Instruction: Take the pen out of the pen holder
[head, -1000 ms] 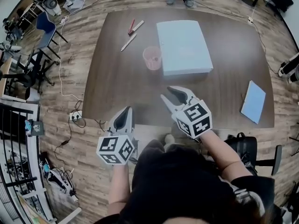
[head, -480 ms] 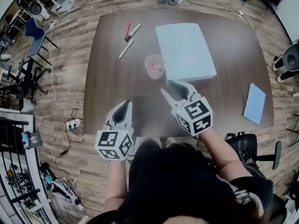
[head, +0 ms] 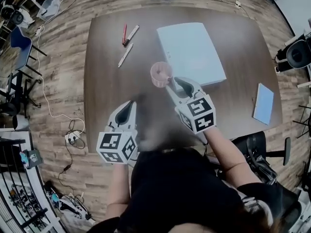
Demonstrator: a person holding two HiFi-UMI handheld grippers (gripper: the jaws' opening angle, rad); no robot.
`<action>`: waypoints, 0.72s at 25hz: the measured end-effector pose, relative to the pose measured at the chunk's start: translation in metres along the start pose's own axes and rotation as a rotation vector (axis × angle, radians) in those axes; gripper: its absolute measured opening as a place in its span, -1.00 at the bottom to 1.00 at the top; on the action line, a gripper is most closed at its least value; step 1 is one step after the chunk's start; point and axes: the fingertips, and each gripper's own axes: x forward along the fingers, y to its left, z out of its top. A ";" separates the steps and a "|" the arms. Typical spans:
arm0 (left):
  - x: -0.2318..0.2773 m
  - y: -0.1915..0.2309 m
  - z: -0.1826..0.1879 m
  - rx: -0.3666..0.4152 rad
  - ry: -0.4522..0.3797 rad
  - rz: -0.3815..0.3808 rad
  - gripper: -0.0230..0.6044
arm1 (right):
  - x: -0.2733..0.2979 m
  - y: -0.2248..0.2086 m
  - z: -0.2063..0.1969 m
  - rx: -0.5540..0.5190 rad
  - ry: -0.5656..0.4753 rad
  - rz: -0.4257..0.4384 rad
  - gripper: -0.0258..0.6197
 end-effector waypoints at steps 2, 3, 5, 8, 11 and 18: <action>0.006 0.004 0.000 -0.002 0.009 -0.012 -0.88 | 0.007 -0.001 -0.001 -0.007 0.012 -0.013 -0.48; 0.009 0.005 -0.001 -0.003 0.014 -0.018 -0.88 | 0.010 -0.002 -0.002 -0.012 0.018 -0.020 -0.48; 0.015 0.008 -0.002 -0.006 0.025 -0.031 -0.88 | 0.017 -0.004 -0.005 -0.023 0.032 -0.037 -0.48; 0.021 0.013 -0.002 -0.011 0.036 -0.047 -0.88 | 0.025 -0.005 -0.008 -0.033 0.048 -0.064 -0.48; 0.025 0.020 -0.001 -0.017 0.040 -0.055 -0.88 | 0.030 -0.006 -0.009 -0.030 0.057 -0.089 -0.50; 0.030 0.029 -0.004 -0.035 0.063 -0.076 -0.88 | 0.033 -0.011 -0.013 -0.038 0.088 -0.137 -0.63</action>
